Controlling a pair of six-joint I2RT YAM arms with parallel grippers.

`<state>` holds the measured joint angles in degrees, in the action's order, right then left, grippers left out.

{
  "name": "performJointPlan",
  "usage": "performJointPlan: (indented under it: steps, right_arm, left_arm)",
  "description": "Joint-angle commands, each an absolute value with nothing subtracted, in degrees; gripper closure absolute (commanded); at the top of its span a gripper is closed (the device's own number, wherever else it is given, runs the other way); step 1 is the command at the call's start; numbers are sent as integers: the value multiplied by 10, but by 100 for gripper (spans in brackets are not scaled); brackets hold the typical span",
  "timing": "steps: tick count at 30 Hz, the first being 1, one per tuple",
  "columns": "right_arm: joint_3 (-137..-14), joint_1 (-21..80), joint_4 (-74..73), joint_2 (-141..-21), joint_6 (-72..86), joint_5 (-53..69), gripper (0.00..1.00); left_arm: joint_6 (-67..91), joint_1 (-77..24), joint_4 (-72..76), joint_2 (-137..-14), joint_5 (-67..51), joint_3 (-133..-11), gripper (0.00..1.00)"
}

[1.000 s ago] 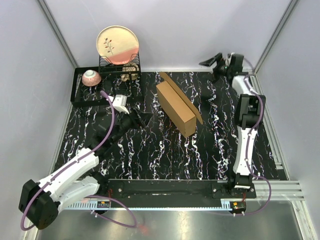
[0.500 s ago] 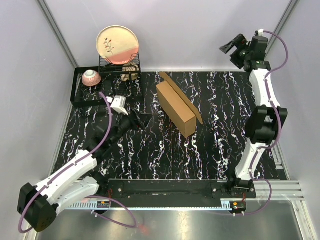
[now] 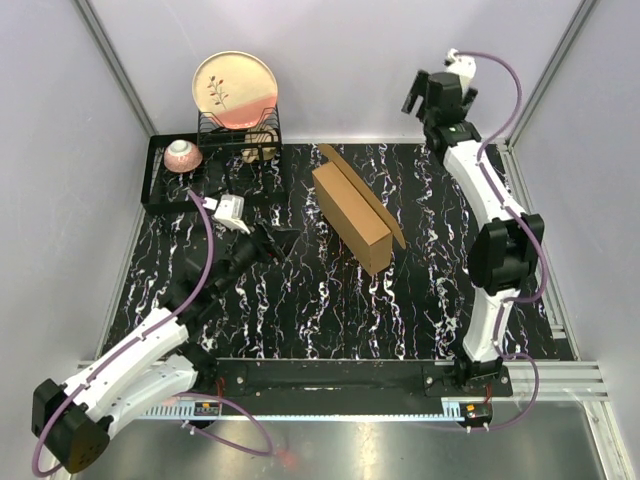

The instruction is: Fold the paper box

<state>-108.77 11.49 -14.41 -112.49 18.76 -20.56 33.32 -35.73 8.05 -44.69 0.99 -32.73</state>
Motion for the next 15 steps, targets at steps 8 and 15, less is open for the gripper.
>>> performJointPlan:
  steps: [8,15]
  right_arm:
    - [-1039,53,-106,-1087,323,-32,100]
    - [-1452,24,-475,-1345,314,66,100]
  left_arm:
    - [343,-359,69,-409,19,-313,30]
    - [344,-359,55,-410,27,-312,30]
